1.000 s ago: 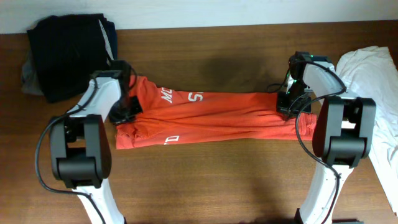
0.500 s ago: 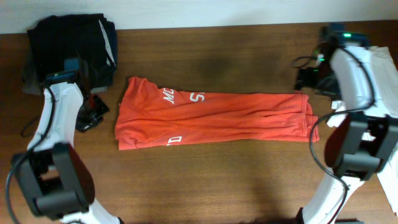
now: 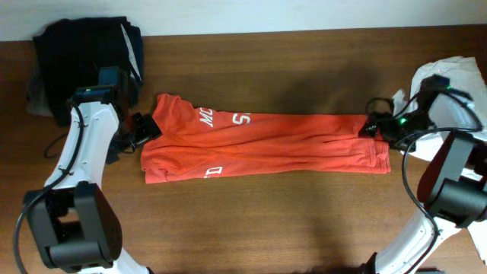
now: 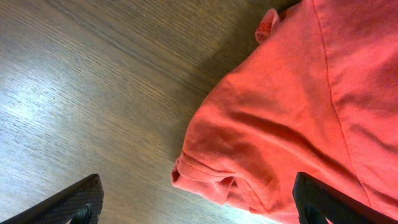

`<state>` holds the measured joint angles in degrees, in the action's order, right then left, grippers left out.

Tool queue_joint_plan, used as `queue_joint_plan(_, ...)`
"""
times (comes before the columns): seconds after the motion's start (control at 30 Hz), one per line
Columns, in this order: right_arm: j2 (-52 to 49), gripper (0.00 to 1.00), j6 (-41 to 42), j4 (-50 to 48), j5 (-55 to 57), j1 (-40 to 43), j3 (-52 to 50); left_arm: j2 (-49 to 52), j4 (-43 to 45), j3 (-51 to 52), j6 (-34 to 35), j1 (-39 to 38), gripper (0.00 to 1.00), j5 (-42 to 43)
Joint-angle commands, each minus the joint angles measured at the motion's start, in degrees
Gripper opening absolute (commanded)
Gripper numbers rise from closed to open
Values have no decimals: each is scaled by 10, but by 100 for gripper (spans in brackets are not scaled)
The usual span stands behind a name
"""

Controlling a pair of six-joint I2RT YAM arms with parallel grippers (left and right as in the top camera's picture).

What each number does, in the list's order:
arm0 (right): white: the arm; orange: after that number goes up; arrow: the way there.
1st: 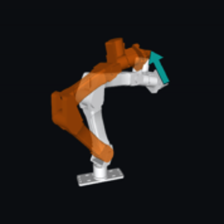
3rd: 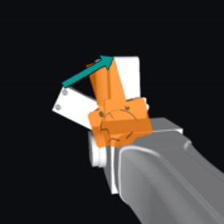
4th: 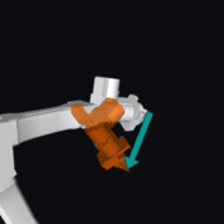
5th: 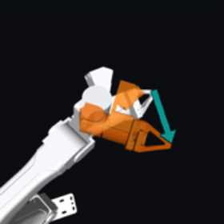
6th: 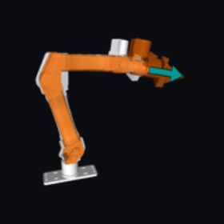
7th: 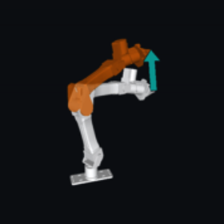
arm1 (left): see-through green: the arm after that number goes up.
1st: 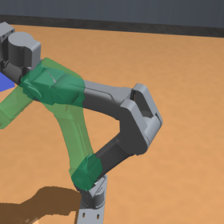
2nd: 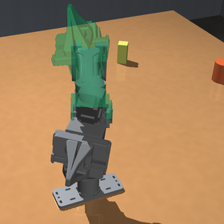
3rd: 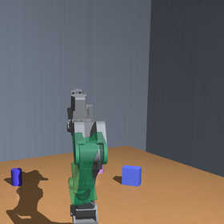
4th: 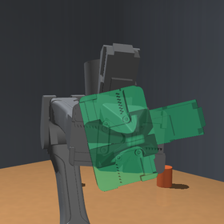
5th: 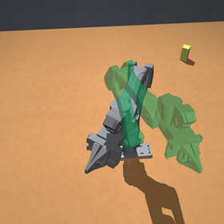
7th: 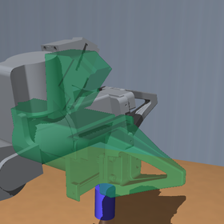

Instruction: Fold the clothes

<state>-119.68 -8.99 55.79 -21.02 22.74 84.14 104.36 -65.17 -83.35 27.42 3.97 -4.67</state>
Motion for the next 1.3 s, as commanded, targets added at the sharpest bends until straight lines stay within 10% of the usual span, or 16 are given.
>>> queue_joint_plan(0.0, 0, 98, 3, -19, -15, -19, -30, 2, 0, 4, -7, 0, 97, 2)
queue_joint_plan(0.07, 0, 97, 11, -23, -15, -30, -40, 2, 0, 4, -7, 0, 97, 2)
queue_joint_plan(0.2, 0, 27, 35, -16, -15, -57, -40, 2, 0, 5, -7, -1, 97, 4)
queue_joint_plan(0.33, 1, 4, 40, 10, -9, -56, -17, 2, 0, 5, -7, -1, 97, 4)
queue_joint_plan(0.63, 1, 4, 150, 261, 142, -99, 267, 2, 0, 5, -7, -1, 98, 7)
queue_joint_plan(1.27, 0, 4, 282, 155, 140, -468, 196, 2, 16, 37, -8, -1, 99, 22)
